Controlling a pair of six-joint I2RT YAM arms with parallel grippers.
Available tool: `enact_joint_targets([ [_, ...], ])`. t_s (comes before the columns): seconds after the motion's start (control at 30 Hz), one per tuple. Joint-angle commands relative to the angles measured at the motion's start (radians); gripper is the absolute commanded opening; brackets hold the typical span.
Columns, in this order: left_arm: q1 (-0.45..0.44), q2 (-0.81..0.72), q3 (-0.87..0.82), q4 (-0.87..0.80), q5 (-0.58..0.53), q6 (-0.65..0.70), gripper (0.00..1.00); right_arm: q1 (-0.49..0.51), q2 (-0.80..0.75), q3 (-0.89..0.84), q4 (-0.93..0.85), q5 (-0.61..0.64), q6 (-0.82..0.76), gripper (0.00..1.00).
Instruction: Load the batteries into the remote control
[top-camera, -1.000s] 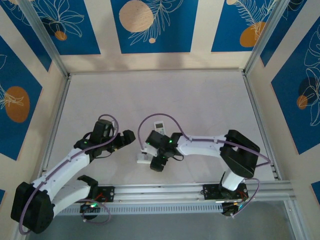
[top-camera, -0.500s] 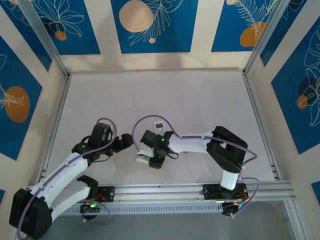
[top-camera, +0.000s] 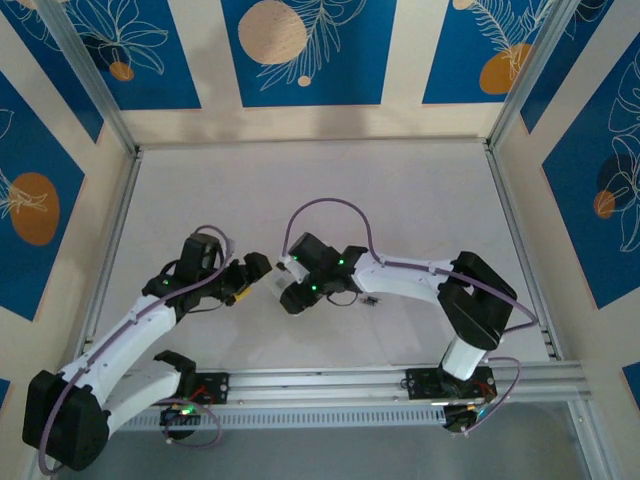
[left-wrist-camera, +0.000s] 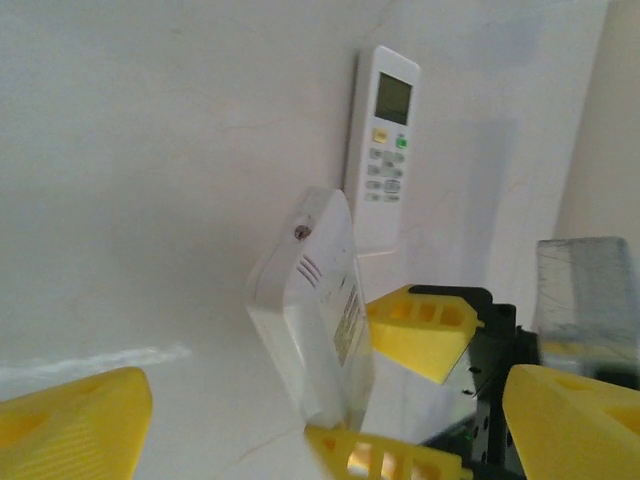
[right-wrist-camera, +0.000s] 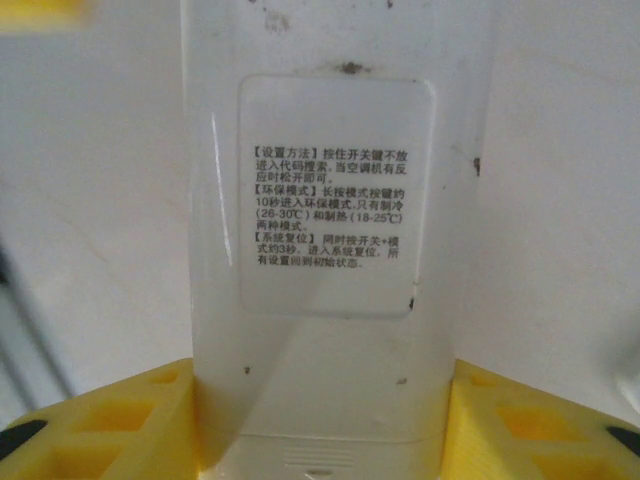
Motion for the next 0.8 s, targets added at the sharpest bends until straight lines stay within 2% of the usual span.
enact_joint_targets([
  [0.0, 0.022, 0.026, 0.022, 0.056, 0.106, -0.076, 0.84, 0.005, -0.041, 0.008, 0.145, -0.128, 0.175, 0.53],
  [0.07, 0.026, 0.044, 0.022, 0.060, 0.126, -0.096, 0.72, 0.007, -0.047, -0.001, 0.208, -0.156, 0.223, 0.52],
  [0.2, 0.032, 0.070, 0.013, 0.061, 0.147, -0.115, 0.42, 0.013, -0.035, -0.004, 0.273, -0.171, 0.278, 0.52],
  [0.3, 0.037, 0.075, 0.015, 0.048, 0.147, -0.112, 0.26, 0.020, -0.013, 0.014, 0.254, -0.165, 0.293, 0.52],
  [0.47, 0.045, 0.089, 0.078, -0.093, 0.089, -0.052, 0.17, 0.024, -0.018, 0.033, 0.246, -0.165, 0.320, 0.59],
  [0.57, 0.047, 0.110, 0.165, -0.215, 0.015, 0.057, 0.14, 0.014, -0.073, 0.035, 0.229, -0.134, 0.333, 0.75],
  [0.63, 0.048, 0.139, 0.256, -0.343, -0.094, 0.164, 0.13, -0.002, -0.133, 0.006, 0.241, -0.111, 0.343, 0.84],
  [0.77, 0.051, 0.273, 0.480, -0.567, -0.359, 0.399, 0.13, -0.066, -0.288, -0.115, 0.295, -0.083, 0.360, 0.88],
])
